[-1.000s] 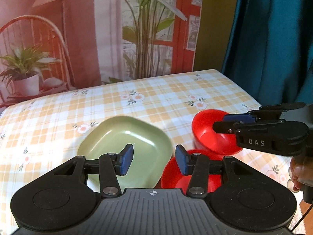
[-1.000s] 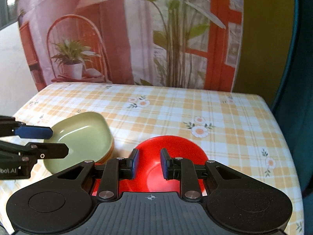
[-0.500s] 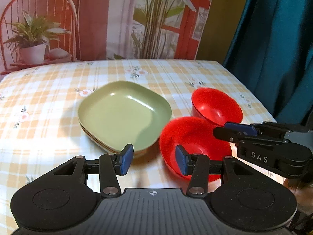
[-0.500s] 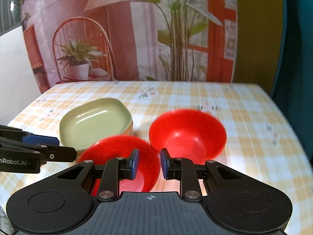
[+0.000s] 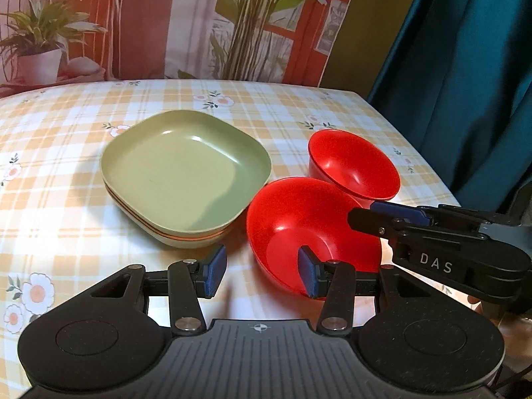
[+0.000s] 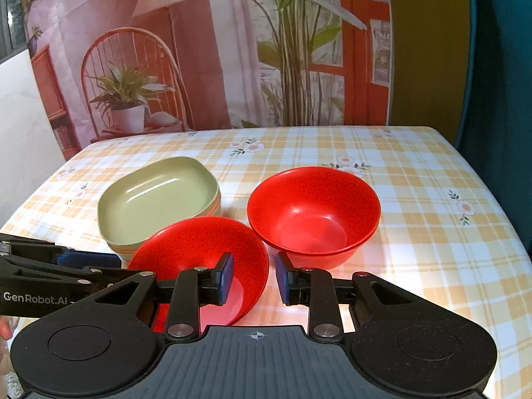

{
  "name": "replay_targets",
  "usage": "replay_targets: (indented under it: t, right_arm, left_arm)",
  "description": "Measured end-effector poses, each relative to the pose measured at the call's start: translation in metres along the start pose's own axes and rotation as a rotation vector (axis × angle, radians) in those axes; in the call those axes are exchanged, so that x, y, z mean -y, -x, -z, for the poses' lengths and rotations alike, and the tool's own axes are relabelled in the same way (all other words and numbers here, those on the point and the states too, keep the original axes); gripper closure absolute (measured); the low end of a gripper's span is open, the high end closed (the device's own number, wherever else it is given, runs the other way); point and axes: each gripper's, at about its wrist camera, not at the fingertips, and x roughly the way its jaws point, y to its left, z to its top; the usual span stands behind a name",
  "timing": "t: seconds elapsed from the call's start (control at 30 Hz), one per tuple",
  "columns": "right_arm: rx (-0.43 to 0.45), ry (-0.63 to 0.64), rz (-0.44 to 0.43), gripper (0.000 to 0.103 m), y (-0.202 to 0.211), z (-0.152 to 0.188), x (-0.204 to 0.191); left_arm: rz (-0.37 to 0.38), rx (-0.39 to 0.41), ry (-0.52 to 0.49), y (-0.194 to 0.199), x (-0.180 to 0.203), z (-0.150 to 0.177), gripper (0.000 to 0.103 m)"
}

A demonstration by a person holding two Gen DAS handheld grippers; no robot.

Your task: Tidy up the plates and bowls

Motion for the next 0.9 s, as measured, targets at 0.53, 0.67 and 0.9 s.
replay_targets:
  t: [0.53, 0.67, 0.9]
  right_arm:
    - [-0.004, -0.02, -0.019, 0.079, -0.003, 0.006, -0.001]
    - [0.006, -0.016, -0.018, 0.08, -0.001, 0.005, -0.002]
    - [0.02, -0.014, -0.02, 0.08, 0.004, 0.004, -0.002]
  left_arm:
    - [0.052, 0.008, 0.009, -0.001, -0.001, 0.004, 0.08]
    - [0.05, 0.013, 0.005, 0.002, 0.0, 0.004, 0.08]
    - [0.051, 0.024, -0.002, 0.007, 0.002, 0.004, 0.08]
